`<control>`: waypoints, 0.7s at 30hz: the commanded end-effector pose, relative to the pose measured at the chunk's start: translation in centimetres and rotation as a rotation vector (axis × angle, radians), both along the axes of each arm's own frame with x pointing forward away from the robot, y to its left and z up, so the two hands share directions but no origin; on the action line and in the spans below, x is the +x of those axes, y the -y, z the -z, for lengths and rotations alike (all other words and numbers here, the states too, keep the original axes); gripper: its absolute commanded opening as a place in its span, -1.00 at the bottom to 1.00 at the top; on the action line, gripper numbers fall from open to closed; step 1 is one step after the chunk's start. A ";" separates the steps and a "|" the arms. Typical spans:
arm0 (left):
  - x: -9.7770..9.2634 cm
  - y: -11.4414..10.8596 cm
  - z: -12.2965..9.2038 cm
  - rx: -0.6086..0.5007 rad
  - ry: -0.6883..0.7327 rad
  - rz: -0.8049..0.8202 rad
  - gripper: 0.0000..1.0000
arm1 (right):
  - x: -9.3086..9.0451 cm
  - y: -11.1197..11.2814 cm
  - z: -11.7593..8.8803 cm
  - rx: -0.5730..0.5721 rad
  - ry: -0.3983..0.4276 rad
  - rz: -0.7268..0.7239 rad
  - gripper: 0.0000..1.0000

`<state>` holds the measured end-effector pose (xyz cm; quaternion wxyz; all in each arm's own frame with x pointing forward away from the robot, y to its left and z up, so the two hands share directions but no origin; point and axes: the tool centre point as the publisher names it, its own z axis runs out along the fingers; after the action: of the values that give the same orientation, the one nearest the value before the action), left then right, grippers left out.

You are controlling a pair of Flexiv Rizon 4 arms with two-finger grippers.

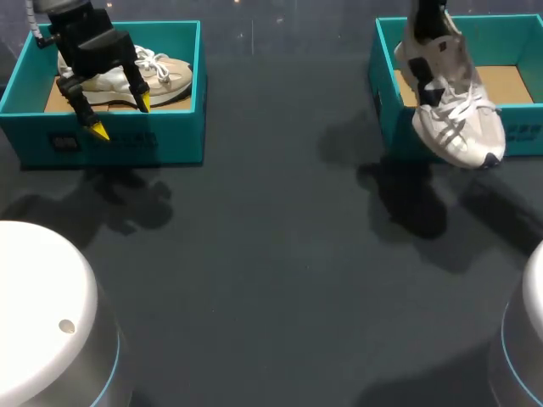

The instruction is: Take the shoe out of the shoebox, open the shoe tongue, remove and reinsert the insole, then place the shoe into the shoebox

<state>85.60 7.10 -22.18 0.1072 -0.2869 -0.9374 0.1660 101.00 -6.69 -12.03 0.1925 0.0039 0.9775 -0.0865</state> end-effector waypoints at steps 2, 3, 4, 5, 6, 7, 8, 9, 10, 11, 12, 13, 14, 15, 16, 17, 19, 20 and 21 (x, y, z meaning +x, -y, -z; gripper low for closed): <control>0.0 0.0 0.0 0.001 0.001 0.001 1.00 | 5.1 5.3 0.0 0.015 -0.031 0.017 -1.00; 0.0 0.0 0.0 0.001 0.001 0.001 1.00 | 5.8 6.4 0.1 0.018 -0.029 0.020 -1.00; 0.0 0.0 0.0 0.001 0.001 0.001 1.00 | 6.5 7.4 0.1 0.039 -0.014 0.025 -1.00; 0.0 0.0 0.0 0.001 0.001 0.001 1.00 | 7.2 8.3 0.3 0.034 -0.022 0.027 -1.00; 0.0 0.0 0.0 0.001 0.001 0.001 1.00 | 7.9 9.2 0.3 0.026 -0.027 0.030 -1.00; 0.0 0.0 0.0 0.001 0.001 0.001 1.00 | 8.5 10.0 0.3 0.025 -0.027 0.029 -1.00; 0.0 0.0 0.0 0.001 0.001 0.001 1.00 | 9.0 10.9 0.4 0.013 -0.032 0.031 -1.00; 0.0 0.0 0.0 0.001 0.001 0.001 1.00 | 9.5 11.8 0.5 0.014 -0.029 0.032 -1.00; 0.0 0.0 0.0 0.001 0.001 0.001 1.00 | 9.9 12.6 0.5 0.019 -0.022 0.027 -1.00; 0.0 0.0 0.0 0.001 0.001 0.001 1.00 | 10.3 13.6 0.6 0.015 -0.027 0.029 -1.00; 0.0 0.0 0.0 0.001 0.001 0.001 1.00 | 10.6 14.5 0.8 0.017 -0.028 0.026 -1.00; 0.0 0.0 0.0 0.001 0.001 0.001 1.00 | 10.9 15.5 1.1 0.028 -0.025 0.018 -1.00; 0.0 0.0 0.0 0.001 0.001 0.001 1.00 | 11.2 16.4 1.4 0.030 -0.030 0.019 -1.00; 0.0 0.0 0.0 0.001 0.001 0.001 1.00 | 11.3 17.0 1.7 0.043 -0.037 0.017 -1.00; 0.0 0.0 0.0 0.001 0.001 0.001 1.00 | 11.4 17.6 1.9 0.055 -0.033 0.021 -1.00; 0.0 0.0 0.0 0.001 0.001 0.001 1.00 | 11.5 18.2 2.1 0.062 -0.040 0.026 -1.00; 0.0 0.0 0.0 0.001 0.001 0.001 1.00 | 11.3 19.2 2.5 0.087 -0.031 0.051 -1.00; 0.0 0.0 0.0 0.001 0.001 0.001 1.00 | 11.1 19.7 2.7 0.091 -0.030 0.079 -1.00; 0.0 0.0 0.0 0.001 0.001 0.001 1.00 | 10.9 20.0 2.8 0.086 -0.027 0.102 -1.00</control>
<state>85.60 7.09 -22.18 0.1072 -0.2868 -0.9374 0.1659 112.29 -25.69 -14.56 0.1693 0.0539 0.9818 -0.0670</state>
